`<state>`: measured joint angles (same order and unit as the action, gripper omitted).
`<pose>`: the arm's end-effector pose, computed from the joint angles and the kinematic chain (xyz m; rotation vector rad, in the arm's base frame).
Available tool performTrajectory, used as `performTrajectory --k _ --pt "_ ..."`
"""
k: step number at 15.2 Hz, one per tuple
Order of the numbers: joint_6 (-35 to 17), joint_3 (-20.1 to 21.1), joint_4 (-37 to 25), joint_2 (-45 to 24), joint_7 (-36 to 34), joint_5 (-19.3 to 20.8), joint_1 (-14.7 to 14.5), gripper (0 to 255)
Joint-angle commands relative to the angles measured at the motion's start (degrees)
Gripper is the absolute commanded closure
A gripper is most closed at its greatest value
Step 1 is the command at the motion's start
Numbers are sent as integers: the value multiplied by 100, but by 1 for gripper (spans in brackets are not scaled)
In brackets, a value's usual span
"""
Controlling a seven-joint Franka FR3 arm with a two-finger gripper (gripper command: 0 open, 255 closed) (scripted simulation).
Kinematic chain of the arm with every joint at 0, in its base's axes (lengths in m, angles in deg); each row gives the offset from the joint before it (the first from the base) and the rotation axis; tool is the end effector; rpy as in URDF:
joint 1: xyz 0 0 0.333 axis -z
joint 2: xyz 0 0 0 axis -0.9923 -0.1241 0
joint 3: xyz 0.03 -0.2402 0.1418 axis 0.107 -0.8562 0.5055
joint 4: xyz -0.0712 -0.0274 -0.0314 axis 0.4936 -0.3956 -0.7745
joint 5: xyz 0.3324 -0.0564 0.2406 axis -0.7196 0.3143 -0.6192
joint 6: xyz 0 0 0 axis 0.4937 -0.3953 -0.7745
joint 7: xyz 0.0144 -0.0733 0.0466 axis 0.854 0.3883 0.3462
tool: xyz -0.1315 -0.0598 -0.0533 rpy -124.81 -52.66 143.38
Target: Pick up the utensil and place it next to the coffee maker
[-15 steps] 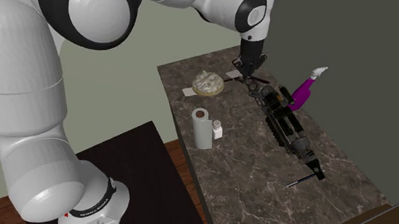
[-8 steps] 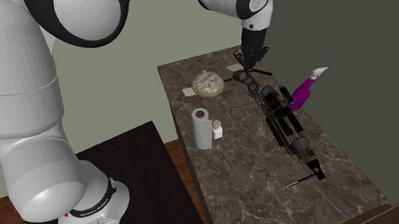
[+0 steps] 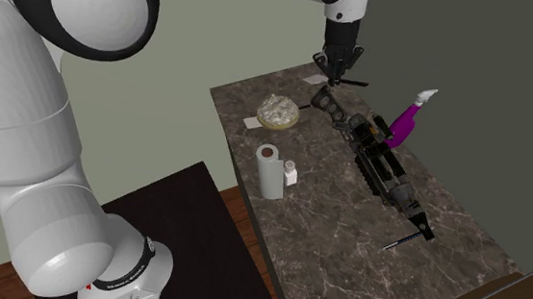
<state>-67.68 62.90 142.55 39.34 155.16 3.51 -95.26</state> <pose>0.6513 0.1257 0.3214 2.3671 1.9977 -0.0776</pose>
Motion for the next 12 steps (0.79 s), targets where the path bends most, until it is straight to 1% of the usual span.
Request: performTrajectory --k 1,12 --pt "155 1 -108 46 7 -2 -2 255" --pt "947 3 -772 175 51 -14 -6 255"
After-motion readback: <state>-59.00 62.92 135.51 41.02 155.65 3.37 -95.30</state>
